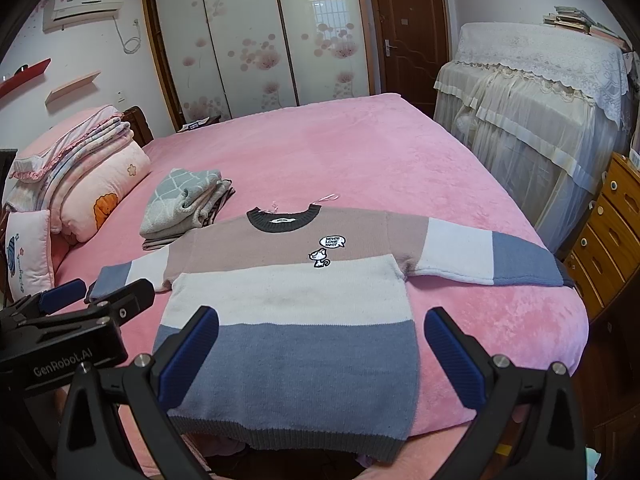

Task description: Fold small clothes

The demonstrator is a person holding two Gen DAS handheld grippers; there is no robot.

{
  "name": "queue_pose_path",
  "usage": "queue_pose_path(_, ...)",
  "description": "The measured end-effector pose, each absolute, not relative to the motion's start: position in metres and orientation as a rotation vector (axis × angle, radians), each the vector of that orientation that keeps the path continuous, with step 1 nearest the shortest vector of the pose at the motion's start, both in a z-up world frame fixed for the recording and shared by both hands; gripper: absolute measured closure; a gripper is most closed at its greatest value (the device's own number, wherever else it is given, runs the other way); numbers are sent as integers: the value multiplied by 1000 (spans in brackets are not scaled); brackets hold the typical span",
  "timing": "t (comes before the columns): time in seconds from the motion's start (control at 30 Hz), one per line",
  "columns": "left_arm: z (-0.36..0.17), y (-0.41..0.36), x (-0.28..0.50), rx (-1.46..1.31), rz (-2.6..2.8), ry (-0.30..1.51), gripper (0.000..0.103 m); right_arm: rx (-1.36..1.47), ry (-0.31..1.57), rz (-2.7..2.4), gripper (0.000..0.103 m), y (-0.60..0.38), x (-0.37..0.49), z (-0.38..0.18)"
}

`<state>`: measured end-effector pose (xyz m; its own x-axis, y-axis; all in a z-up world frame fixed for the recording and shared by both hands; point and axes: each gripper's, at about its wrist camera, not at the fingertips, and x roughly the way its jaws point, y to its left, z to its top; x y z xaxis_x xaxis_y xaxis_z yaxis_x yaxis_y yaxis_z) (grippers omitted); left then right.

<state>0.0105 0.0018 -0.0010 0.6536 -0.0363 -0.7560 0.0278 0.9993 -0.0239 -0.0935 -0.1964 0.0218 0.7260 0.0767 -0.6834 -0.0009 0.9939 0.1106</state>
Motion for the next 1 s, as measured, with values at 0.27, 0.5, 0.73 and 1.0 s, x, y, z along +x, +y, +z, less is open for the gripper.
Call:
queue_pose_path(0.27,-4,1,13,-9,-35,872,1,109,766,46,0,-196,-91,19)
queue_pose_path(0.5,-8,-4,18,6,-29,888,1,115,773,46,0,-197,-88,15)
queue_pose_path(0.73,-12,-10,24,14,-31,906,1,129,770,70,0,-207,-82,18)
queue_pose_path(1.0,-5,-24,34,30,-42,883,1,105,733,46,0,-224,-71,23)
